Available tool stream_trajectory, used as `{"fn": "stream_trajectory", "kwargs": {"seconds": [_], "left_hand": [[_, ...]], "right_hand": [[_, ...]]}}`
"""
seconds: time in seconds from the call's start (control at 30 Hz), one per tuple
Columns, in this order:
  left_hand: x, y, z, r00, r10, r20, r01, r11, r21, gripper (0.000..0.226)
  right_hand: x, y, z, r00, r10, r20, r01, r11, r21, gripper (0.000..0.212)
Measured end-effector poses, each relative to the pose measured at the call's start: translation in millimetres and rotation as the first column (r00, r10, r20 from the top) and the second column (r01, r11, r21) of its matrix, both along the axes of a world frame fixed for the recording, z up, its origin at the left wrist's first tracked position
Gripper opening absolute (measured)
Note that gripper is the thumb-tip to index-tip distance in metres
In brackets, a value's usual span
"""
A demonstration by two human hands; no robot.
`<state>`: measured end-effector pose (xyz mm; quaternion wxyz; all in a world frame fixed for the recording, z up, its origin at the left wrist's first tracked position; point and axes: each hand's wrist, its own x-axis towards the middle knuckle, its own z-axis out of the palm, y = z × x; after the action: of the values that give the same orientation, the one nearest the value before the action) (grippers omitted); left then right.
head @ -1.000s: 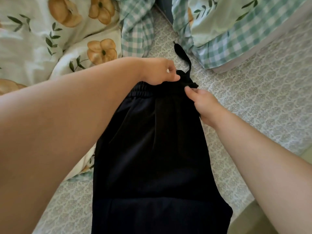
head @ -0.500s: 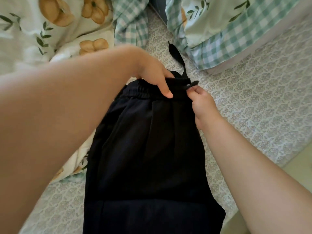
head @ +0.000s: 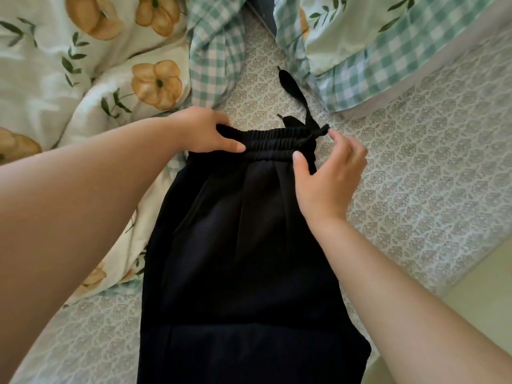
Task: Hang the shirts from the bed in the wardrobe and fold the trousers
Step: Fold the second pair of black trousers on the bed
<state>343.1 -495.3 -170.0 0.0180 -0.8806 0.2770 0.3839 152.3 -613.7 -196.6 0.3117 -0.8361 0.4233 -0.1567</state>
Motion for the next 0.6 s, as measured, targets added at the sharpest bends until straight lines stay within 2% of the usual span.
{"fn": "stream_trajectory", "kwargs": {"seconds": [0.03,0.1,0.17,0.23,0.3,0.4,0.47,0.53,0.6], "left_hand": [[-1,1,3,1.0,-0.005,0.019,0.005,1.0,-0.008,0.072],[-3,2,7,0.993,-0.021,0.112,0.025,0.999,-0.034,0.061],[-7,5,9,0.953,-0.036,0.3,0.071,0.992,-0.105,0.049],[-15,11,4,0.866,-0.021,0.5,0.13,0.974,-0.183,0.043],[-34,17,-6,0.807,0.02,0.59,0.142,0.963,-0.227,0.049],[-79,23,-23,0.785,0.073,0.615,0.177,0.925,-0.336,0.06],[-111,39,-42,0.797,-0.044,0.602,0.259,0.926,-0.274,0.064],[-126,63,-63,0.806,-0.154,0.572,0.264,0.958,-0.113,0.068],[-126,81,-82,0.821,-0.12,0.559,0.204,0.975,-0.09,0.066]], "right_hand": [[-2,6,1,0.996,0.082,0.023,-0.077,0.981,-0.179,0.054],[-5,19,-2,0.95,0.31,-0.032,-0.301,0.887,-0.351,0.049],[-8,25,-10,0.822,0.501,-0.272,-0.568,0.759,-0.318,0.054],[-9,21,-21,0.666,0.541,-0.513,-0.712,0.667,-0.221,0.059],[-8,15,-30,0.608,0.51,-0.608,-0.741,0.639,-0.206,0.061],[-10,20,-32,0.642,0.5,-0.581,-0.728,0.636,-0.256,0.061],[-19,22,-36,0.682,0.497,-0.537,-0.695,0.669,-0.264,0.062],[-27,18,-43,0.659,0.497,-0.565,-0.702,0.676,-0.225,0.063],[-30,14,-48,0.627,0.516,-0.583,-0.718,0.673,-0.176,0.062]]}}
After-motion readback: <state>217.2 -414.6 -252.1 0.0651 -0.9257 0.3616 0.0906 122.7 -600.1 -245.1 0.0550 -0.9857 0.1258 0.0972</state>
